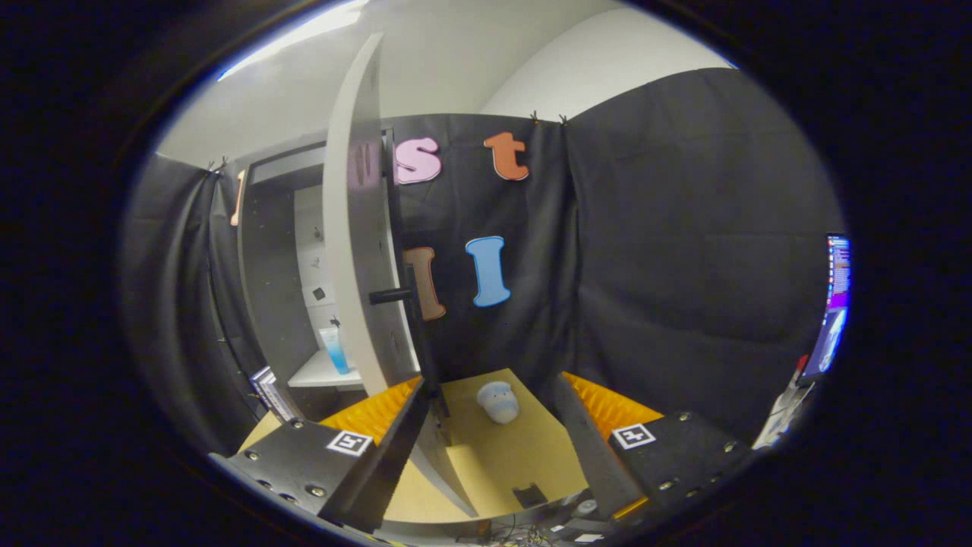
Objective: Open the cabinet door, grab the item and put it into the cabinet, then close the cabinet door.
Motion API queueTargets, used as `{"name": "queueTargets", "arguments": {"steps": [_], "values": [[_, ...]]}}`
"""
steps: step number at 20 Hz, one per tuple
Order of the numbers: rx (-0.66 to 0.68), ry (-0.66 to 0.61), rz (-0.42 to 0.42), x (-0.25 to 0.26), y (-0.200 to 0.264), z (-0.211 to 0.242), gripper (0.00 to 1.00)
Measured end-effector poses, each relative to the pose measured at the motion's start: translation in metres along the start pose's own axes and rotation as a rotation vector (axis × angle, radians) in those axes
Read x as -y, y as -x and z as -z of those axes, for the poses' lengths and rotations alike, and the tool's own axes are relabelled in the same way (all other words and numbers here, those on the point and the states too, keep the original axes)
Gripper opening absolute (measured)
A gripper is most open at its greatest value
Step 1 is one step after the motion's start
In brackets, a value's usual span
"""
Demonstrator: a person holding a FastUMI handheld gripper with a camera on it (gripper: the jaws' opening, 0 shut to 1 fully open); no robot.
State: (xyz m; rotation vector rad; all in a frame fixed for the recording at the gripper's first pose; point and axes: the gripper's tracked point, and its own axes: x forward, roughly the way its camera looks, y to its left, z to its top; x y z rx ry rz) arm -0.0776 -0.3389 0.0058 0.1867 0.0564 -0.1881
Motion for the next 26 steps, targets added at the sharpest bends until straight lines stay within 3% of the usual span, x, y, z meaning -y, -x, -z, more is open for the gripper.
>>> {"name": "queueTargets", "arguments": {"steps": [9,18,26], "values": [[-0.035,0.069,-0.152,-0.023,-0.015,0.015,0.98],[-0.093,0.038,-0.416,-0.116,-0.011,0.041,0.98],[-0.115,0.011,-0.527,-0.195,-0.016,0.057,0.98]]}}
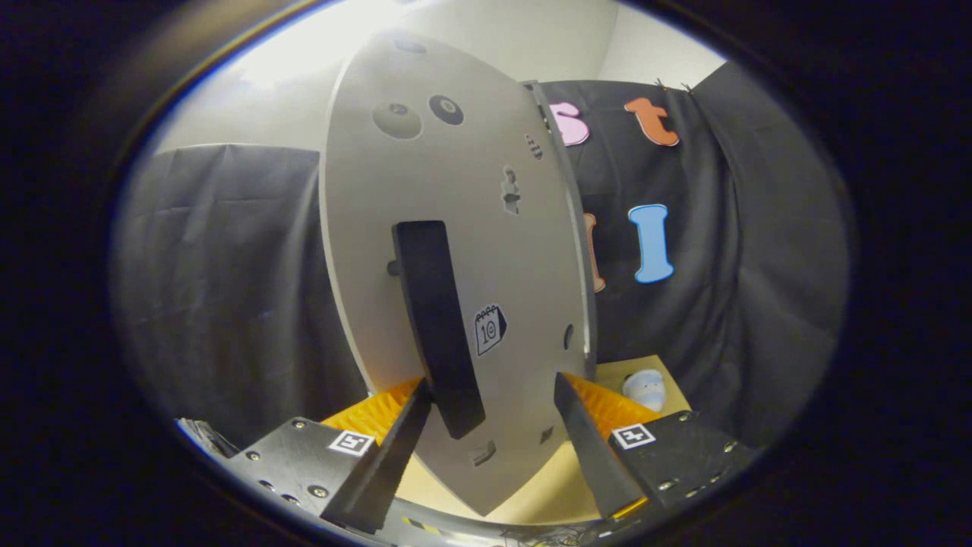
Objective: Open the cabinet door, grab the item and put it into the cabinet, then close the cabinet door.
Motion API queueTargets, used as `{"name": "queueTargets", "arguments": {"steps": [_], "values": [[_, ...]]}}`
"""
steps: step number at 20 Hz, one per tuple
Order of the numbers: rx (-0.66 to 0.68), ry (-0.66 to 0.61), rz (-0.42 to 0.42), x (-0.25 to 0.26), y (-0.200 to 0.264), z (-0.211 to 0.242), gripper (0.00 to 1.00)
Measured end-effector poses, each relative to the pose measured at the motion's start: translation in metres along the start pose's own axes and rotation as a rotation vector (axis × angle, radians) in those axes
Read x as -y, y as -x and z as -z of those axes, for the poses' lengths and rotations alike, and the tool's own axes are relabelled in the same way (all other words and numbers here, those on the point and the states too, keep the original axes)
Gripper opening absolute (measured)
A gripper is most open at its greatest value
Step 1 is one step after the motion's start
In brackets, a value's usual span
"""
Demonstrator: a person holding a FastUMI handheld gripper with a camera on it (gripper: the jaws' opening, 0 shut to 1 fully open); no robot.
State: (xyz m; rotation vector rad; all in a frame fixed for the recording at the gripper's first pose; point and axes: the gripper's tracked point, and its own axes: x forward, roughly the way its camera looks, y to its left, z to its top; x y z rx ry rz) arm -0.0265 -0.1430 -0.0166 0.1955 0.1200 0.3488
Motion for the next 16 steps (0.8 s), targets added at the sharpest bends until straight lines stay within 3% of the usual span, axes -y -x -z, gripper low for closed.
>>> {"name": "queueTargets", "arguments": {"steps": [7,11,16], "values": [[0.004,0.018,-0.070,-0.070,-0.080,0.008,1.00],[0.030,0.112,-0.059,-0.112,-0.133,0.004,1.00],[0.072,0.107,-0.010,-0.136,-0.199,0.008,1.00]]}}
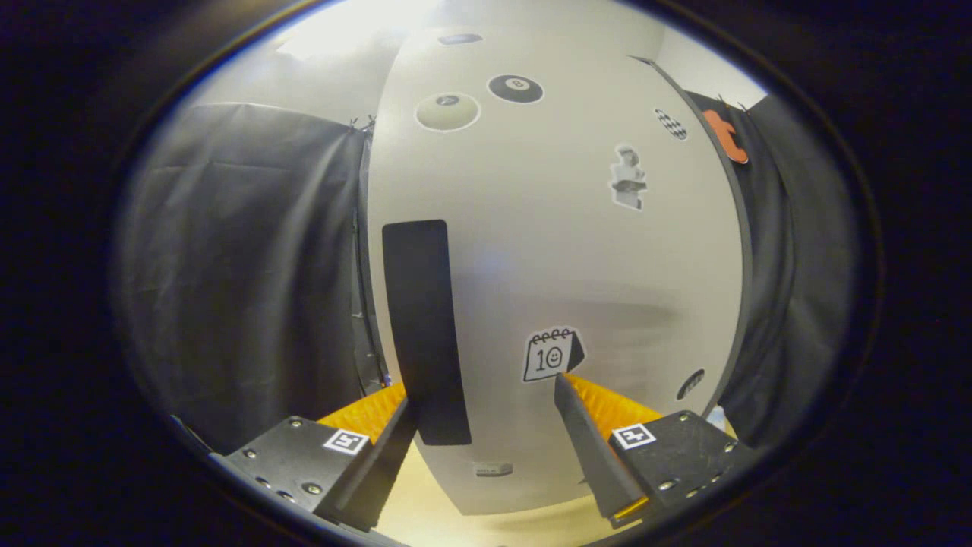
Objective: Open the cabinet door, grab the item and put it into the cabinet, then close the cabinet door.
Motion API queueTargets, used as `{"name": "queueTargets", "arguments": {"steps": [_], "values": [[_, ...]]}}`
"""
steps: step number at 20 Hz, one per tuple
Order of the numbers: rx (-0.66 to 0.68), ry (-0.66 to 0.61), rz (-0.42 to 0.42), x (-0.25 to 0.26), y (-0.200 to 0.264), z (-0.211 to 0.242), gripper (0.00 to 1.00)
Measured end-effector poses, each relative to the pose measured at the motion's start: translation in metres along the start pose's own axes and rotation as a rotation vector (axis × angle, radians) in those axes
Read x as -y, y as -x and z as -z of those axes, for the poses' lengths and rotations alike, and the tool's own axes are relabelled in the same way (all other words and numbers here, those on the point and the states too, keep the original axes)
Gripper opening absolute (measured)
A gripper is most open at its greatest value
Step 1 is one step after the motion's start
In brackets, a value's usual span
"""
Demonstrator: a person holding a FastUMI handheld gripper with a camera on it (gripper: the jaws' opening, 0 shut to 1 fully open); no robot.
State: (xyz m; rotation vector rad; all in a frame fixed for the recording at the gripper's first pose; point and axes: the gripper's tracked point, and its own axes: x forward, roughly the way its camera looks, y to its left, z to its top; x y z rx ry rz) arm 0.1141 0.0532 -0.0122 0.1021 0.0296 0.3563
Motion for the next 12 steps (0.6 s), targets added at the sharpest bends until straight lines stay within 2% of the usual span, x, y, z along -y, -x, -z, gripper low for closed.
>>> {"name": "queueTargets", "arguments": {"steps": [2,8,12], "values": [[0.007,-0.002,0.030,-0.007,-0.020,0.002,1.00],[0.047,0.013,0.187,-0.003,-0.029,-0.002,1.00],[0.076,0.021,0.244,-0.007,-0.030,-0.003,1.00]]}}
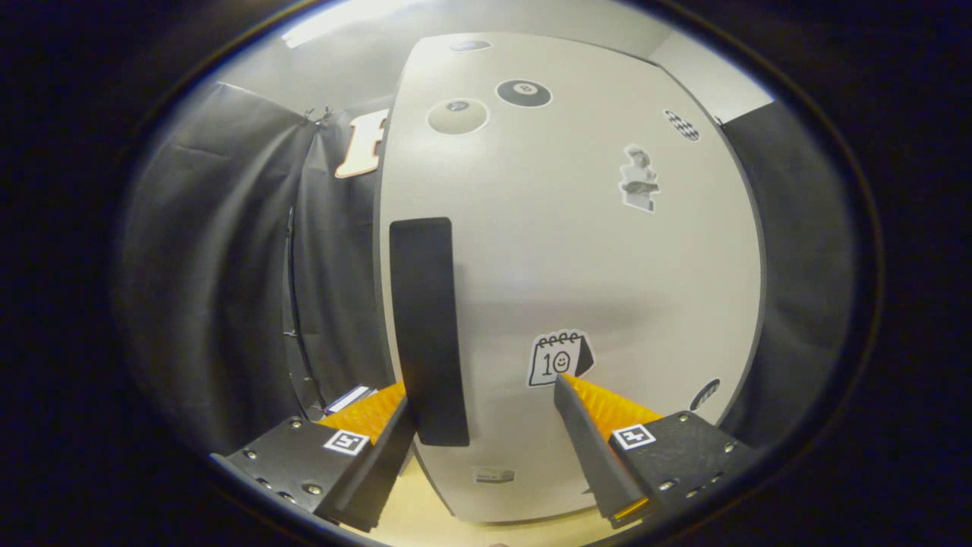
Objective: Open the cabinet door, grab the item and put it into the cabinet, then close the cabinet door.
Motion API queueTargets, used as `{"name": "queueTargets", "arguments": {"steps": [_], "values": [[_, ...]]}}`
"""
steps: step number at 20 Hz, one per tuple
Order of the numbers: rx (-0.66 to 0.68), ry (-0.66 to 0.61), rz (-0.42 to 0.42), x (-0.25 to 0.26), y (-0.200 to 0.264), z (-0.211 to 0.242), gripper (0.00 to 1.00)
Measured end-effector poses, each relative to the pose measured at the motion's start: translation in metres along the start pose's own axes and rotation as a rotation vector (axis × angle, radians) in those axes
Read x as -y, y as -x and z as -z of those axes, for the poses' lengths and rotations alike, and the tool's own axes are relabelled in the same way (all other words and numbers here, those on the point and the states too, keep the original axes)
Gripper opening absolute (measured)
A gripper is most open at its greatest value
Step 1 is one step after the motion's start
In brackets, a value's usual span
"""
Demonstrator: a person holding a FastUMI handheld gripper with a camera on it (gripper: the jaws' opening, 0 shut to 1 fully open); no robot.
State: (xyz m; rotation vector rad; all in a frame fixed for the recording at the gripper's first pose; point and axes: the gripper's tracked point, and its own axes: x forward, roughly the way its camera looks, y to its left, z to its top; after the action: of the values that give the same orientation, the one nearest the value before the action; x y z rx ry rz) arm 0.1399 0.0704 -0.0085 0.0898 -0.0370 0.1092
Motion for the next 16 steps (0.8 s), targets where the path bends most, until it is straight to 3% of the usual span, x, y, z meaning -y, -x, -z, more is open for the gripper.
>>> {"name": "queueTargets", "arguments": {"steps": [11,16], "values": [[-0.010,-0.006,-0.008,0.000,0.005,0.002,1.00],[-0.024,-0.018,-0.023,0.001,0.068,-0.006,1.00]]}}
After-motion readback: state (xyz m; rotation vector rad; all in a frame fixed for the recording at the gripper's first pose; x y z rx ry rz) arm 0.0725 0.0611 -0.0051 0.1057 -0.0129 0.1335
